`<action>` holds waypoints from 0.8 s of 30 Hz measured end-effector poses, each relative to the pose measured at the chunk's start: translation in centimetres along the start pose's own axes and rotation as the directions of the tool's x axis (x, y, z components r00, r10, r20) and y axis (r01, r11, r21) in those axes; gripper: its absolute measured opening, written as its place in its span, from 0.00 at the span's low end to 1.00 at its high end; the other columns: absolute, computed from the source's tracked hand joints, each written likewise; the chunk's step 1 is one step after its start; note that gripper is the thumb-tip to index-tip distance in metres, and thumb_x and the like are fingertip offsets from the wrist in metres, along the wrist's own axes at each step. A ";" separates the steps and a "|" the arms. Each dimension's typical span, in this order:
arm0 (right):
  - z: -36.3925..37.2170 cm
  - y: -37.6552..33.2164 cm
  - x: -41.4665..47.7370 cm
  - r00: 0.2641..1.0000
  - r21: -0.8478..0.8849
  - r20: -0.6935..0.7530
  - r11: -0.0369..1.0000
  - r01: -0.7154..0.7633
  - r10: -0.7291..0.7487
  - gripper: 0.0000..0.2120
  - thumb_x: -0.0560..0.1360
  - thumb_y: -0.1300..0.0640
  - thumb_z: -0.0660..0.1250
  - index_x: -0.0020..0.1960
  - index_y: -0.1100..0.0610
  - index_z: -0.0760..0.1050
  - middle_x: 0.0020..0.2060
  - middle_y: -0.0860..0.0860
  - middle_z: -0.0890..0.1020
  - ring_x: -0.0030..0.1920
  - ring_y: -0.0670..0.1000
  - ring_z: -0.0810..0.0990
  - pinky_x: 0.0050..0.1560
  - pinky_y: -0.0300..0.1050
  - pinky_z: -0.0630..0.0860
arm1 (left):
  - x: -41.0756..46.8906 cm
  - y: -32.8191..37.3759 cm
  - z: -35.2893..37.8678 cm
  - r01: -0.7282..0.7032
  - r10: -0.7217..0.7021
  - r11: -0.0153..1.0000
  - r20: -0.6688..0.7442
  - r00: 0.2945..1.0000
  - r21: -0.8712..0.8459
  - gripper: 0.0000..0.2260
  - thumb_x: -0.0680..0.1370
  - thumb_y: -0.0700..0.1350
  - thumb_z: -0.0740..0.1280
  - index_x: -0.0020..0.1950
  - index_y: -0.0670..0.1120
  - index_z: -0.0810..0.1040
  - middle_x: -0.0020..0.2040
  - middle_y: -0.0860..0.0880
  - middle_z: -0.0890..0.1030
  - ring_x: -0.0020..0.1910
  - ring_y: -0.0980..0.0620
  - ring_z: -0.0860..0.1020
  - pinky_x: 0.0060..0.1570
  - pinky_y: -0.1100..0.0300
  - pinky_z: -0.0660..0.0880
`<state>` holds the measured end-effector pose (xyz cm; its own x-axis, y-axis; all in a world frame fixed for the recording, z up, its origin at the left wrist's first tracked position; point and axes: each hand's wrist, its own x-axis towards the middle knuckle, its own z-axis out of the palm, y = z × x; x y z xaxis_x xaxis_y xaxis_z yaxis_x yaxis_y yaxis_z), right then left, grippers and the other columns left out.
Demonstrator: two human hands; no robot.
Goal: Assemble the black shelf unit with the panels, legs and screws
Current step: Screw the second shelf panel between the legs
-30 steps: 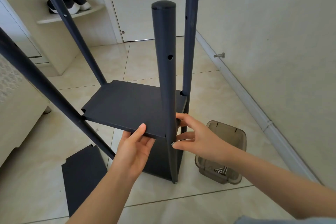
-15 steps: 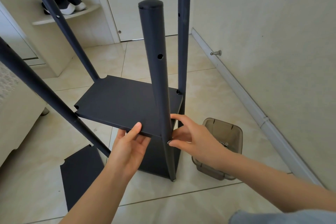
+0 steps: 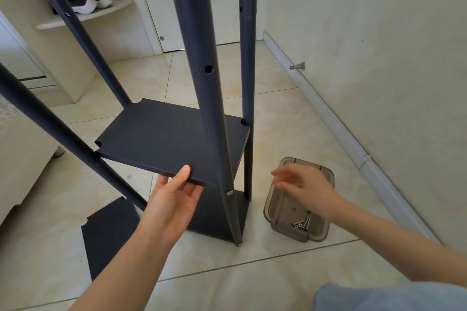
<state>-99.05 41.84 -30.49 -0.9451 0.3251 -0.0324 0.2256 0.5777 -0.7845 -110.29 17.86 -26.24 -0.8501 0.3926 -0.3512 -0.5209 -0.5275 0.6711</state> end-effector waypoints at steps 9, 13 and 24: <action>1.1 10.7 3.5 0.943 -0.416 0.199 0.894 -0.165 0.267 0.08 0.77 0.58 0.69 0.55 0.55 0.82 0.52 0.49 0.84 0.54 0.49 0.81 0.57 0.40 0.75 | 0.0 0.0 -0.1 -0.014 0.013 0.999 0.021 1.000 0.033 0.20 0.80 0.36 0.63 0.72 0.47 0.73 0.62 0.47 0.83 0.59 0.48 0.82 0.57 0.53 0.79; 3.8 12.3 4.8 0.852 -0.636 0.372 0.769 -0.055 0.368 0.07 0.76 0.64 0.63 0.47 0.57 0.80 0.44 0.54 0.79 0.43 0.52 0.79 0.50 0.45 0.76 | 0.0 -0.1 -0.2 -0.019 0.018 0.998 0.014 1.000 0.057 0.18 0.81 0.36 0.62 0.70 0.48 0.74 0.62 0.47 0.83 0.59 0.49 0.83 0.58 0.53 0.78; 8.4 15.7 5.7 0.793 -0.814 0.456 0.551 0.187 0.404 0.13 0.80 0.60 0.57 0.61 0.58 0.75 0.59 0.56 0.79 0.58 0.58 0.79 0.53 0.50 0.75 | 0.3 -0.2 -0.3 -0.022 0.024 0.996 -0.032 0.999 0.081 0.16 0.75 0.38 0.66 0.62 0.48 0.77 0.60 0.48 0.84 0.58 0.49 0.83 0.58 0.52 0.78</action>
<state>-102.92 46.45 -48.18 -0.7659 0.1504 -0.6251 0.1402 0.9879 0.0659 -110.49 17.91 -26.65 -0.8646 0.3554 -0.3553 -0.4942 -0.4729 0.7295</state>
